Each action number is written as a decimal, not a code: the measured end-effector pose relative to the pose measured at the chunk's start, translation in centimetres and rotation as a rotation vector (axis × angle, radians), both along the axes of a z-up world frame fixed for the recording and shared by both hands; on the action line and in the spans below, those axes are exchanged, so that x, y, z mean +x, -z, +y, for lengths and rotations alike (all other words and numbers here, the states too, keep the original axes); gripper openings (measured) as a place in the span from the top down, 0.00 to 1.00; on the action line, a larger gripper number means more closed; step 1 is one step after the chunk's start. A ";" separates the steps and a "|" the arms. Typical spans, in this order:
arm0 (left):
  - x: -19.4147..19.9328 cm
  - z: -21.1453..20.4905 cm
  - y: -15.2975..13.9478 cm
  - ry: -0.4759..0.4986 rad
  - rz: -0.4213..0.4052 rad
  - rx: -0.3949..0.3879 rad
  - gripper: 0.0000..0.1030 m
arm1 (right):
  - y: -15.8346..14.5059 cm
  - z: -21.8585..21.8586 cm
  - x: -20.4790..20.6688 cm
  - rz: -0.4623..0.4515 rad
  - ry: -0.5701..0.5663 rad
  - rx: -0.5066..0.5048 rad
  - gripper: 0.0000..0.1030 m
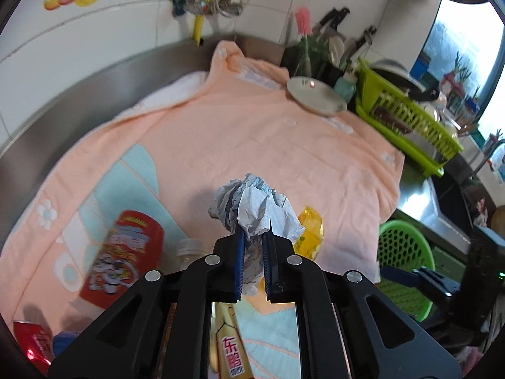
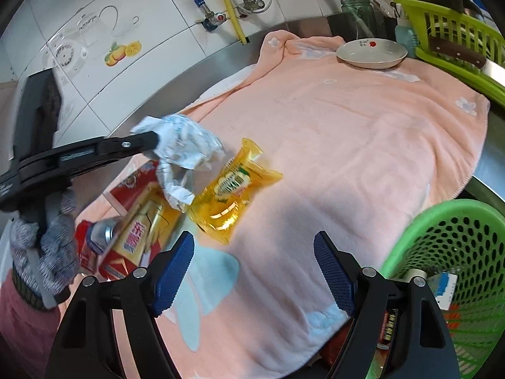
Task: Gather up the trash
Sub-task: 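Grasp the crumpled foil with the left gripper while the right grasps the yellow snack bag, then drop the snack bag into the green basket with the right gripper while the left drops the foil, then grasp the red cola can with the left gripper while the right grasps the gold drink bottle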
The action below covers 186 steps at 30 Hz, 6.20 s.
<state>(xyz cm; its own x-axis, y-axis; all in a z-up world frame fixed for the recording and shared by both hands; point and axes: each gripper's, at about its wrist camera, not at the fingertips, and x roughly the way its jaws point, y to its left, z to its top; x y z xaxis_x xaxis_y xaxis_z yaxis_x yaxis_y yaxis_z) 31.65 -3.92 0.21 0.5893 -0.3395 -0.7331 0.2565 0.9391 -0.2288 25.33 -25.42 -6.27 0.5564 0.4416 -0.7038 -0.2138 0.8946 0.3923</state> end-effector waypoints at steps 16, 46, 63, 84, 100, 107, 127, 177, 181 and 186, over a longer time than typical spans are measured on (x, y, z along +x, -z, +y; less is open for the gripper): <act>-1.9 5.0 -5.5 -0.057 -0.117 -0.057 0.91 | 2.1 5.2 7.5 0.152 0.057 0.109 0.41; -8.1 -7.9 -5.5 0.198 -0.099 -0.133 0.91 | 1.5 -13.3 -7.1 0.067 0.263 -0.057 0.63; -10.9 -21.8 0.2 0.392 0.040 -0.110 0.91 | 5.7 -21.8 -12.5 0.126 0.398 -0.158 0.43; -12.0 -26.4 6.5 0.443 0.184 -0.088 0.65 | 3.0 -22.7 -17.4 0.000 0.473 -0.144 0.20; -14.1 -17.6 3.7 0.317 0.099 -0.092 0.63 | 1.7 -18.3 -17.0 -0.025 0.395 -0.108 0.19; -14.6 -10.2 2.2 0.193 0.056 -0.095 0.63 | 1.0 -13.2 -15.4 -0.035 0.293 -0.097 0.19; -16.8 15.1 -0.2 -0.359 -0.031 0.000 0.46 | -0.8 3.2 -9.6 -0.007 0.016 -0.001 0.19; -12.2 25.4 6.8 -0.516 0.154 0.014 0.25 | 3.6 14.3 2.0 0.316 -0.097 0.154 0.36; -11.8 25.1 7.3 -0.502 0.176 0.035 0.25 | 2.8 13.9 0.9 0.281 -0.120 0.139 0.36; -11.6 24.6 8.0 -0.486 0.196 0.066 0.25 | 1.9 13.1 -0.5 0.253 -0.128 0.140 0.36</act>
